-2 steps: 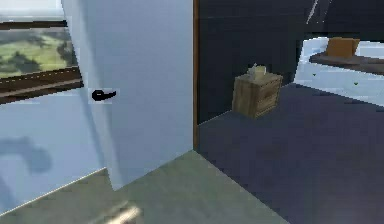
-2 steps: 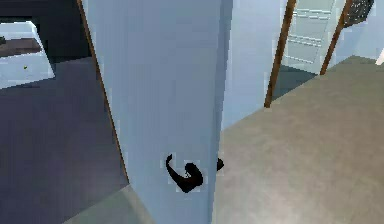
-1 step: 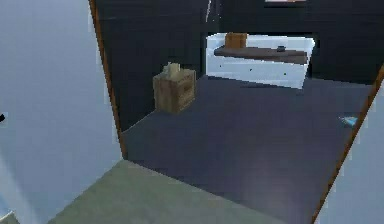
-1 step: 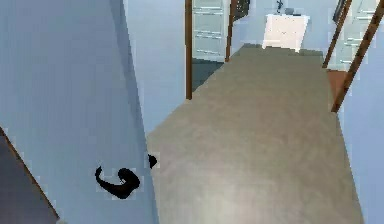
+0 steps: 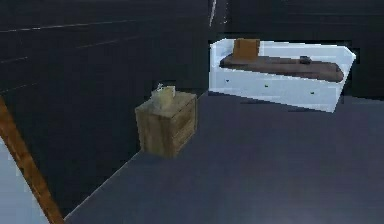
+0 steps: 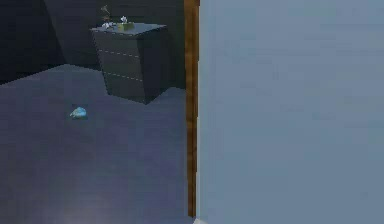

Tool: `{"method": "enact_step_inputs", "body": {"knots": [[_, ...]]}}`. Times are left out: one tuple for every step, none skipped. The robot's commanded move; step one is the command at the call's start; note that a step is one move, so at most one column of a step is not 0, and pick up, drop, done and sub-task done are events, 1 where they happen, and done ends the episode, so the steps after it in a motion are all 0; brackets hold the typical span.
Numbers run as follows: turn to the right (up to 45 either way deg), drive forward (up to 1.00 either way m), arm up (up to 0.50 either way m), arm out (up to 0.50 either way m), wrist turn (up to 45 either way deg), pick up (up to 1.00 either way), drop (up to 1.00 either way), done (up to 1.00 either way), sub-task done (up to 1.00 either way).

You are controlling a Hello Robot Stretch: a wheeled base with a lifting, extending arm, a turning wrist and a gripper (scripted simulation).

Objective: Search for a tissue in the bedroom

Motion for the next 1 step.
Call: {"method": "enact_step_inputs", "body": {"knots": [[3.0, 0.0, 0.0, 0.0, 0.0, 0.0, 0.0, 0.0, 0.0]]}}
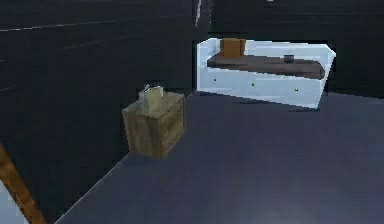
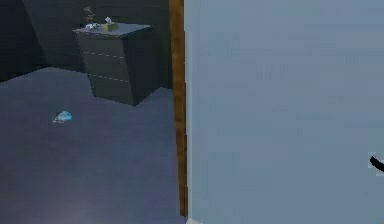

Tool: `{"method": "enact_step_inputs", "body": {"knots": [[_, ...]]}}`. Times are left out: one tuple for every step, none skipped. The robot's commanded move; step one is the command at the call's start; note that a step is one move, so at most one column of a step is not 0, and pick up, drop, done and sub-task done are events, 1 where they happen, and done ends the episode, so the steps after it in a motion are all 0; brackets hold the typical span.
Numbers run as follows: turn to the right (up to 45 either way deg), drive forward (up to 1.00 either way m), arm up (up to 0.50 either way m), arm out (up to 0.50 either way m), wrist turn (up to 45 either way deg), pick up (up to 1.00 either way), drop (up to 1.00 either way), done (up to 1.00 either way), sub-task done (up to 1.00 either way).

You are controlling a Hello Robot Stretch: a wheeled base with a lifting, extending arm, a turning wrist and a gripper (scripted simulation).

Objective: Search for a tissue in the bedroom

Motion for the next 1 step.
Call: {"method": "enact_step_inputs", "body": {"knots": [[0.0, 1.0, 0.0, 0.0, 0.0, 0.0, 0.0, 0.0, 0.0]]}}
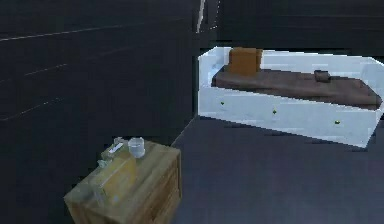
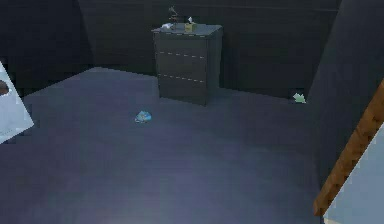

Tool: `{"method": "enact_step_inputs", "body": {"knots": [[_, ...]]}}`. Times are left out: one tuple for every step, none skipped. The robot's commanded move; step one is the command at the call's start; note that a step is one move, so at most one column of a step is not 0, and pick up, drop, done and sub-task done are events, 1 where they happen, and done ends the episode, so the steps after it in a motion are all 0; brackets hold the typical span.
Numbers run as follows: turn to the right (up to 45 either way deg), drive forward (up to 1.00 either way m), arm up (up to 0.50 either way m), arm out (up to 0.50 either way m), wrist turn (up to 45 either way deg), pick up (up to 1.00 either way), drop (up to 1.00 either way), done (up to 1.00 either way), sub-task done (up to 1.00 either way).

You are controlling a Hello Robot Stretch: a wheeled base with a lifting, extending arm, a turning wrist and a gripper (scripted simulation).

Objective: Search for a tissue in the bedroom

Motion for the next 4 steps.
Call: {"method": "enact_step_inputs", "body": {"knots": [[3.0, 0.0, 0.0, 0.0, 0.0, 0.0, 0.0, 0.0, 0.0], [0.0, 0.2, 0.0, 0.0, 0.0, 0.0, 0.0, 0.0, 0.0], [-30.0, 0.0, 0.0, 0.0, 0.0, 0.0, 0.0, 0.0, 0.0], [0.0, 0.0, 0.0, 0.0, 0.0, 0.0, 0.0, 1.0, 0.0]]}}
